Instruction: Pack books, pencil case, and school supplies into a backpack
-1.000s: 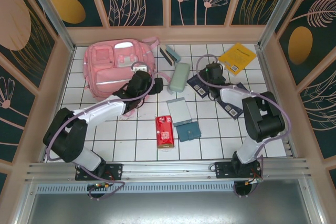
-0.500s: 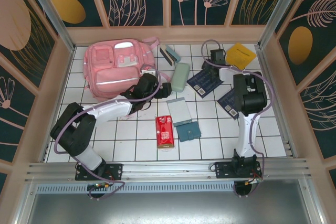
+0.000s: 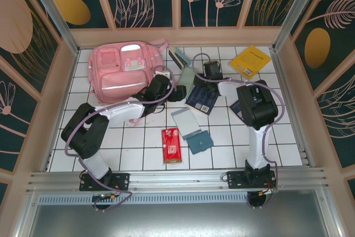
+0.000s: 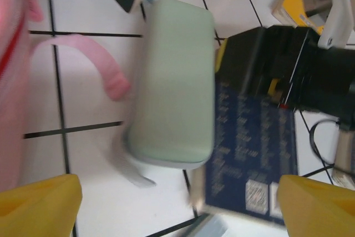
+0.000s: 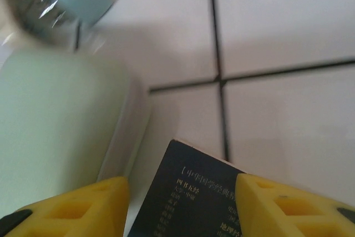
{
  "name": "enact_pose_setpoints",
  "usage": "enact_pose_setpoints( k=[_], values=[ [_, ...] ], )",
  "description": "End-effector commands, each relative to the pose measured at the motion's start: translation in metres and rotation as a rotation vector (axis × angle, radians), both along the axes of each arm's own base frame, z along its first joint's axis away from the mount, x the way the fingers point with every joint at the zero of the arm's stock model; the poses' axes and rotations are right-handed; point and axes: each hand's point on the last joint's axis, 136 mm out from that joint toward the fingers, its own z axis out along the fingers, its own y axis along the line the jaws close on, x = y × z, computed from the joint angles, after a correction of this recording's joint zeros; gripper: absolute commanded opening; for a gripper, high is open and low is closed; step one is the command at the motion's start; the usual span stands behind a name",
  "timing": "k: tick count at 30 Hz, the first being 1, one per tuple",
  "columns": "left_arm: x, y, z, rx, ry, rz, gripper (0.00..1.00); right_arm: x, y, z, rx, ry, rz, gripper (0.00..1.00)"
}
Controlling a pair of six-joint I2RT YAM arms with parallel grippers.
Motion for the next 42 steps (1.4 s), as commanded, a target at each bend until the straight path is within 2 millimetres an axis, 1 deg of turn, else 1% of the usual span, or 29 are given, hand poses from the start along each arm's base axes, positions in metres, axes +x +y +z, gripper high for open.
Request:
enact_pose_setpoints(
  k=[1,3,5,6,8,10,13,15,17,19,23,27,31,36,42],
  values=[
    [0.000,-0.032,0.007,-0.081,-0.004,-0.078,0.84,-0.019,-0.010,0.018,0.006,0.004,-0.012,0.55],
    [-0.001,-0.043,0.004,-0.104,0.009,-0.092,0.79,-0.025,-0.017,0.036,0.011,-0.030,-0.040,0.55],
    [-0.002,-0.055,0.000,-0.112,0.017,-0.115,0.73,-0.035,-0.026,0.046,0.017,-0.047,-0.071,0.56],
    [-0.003,-0.061,-0.003,-0.107,0.020,-0.127,0.71,-0.040,-0.031,0.051,0.023,-0.054,-0.093,0.56],
    [-0.004,-0.072,-0.012,-0.090,0.032,-0.151,0.69,-0.054,-0.040,0.052,0.043,-0.048,-0.127,0.57],
    [-0.002,-0.079,-0.024,-0.068,0.043,-0.165,0.68,-0.069,-0.045,0.047,0.071,-0.031,-0.148,0.57],
    [0.004,-0.079,-0.045,-0.006,0.061,-0.161,0.68,-0.091,-0.046,0.039,0.131,0.003,-0.159,0.57],
    [0.007,-0.075,-0.059,0.041,0.076,-0.142,0.67,-0.103,-0.048,0.028,0.163,0.033,-0.179,0.57],
    [0.008,-0.071,-0.068,0.067,0.088,-0.128,0.67,-0.114,-0.042,0.020,0.200,0.062,-0.171,0.57],
    [0.009,-0.065,-0.075,0.098,0.096,-0.104,0.67,-0.120,-0.041,0.015,0.211,0.075,-0.186,0.57],
    [0.009,-0.054,-0.088,0.157,0.115,-0.073,0.69,-0.125,-0.038,0.004,0.238,0.098,-0.213,0.57],
    [0.009,-0.050,-0.096,0.186,0.131,-0.062,0.70,-0.126,-0.030,-0.003,0.254,0.113,-0.212,0.57],
    [0.006,-0.052,-0.099,0.173,0.138,-0.075,0.70,-0.125,-0.025,-0.007,0.259,0.121,-0.200,0.57],
    [-0.001,-0.062,-0.106,0.129,0.178,-0.112,0.68,-0.122,-0.017,-0.009,0.317,0.137,-0.175,0.57],
    [-0.007,-0.069,-0.107,0.069,0.207,-0.133,0.66,-0.118,-0.008,-0.003,0.407,0.119,-0.144,0.58]
  ],
)
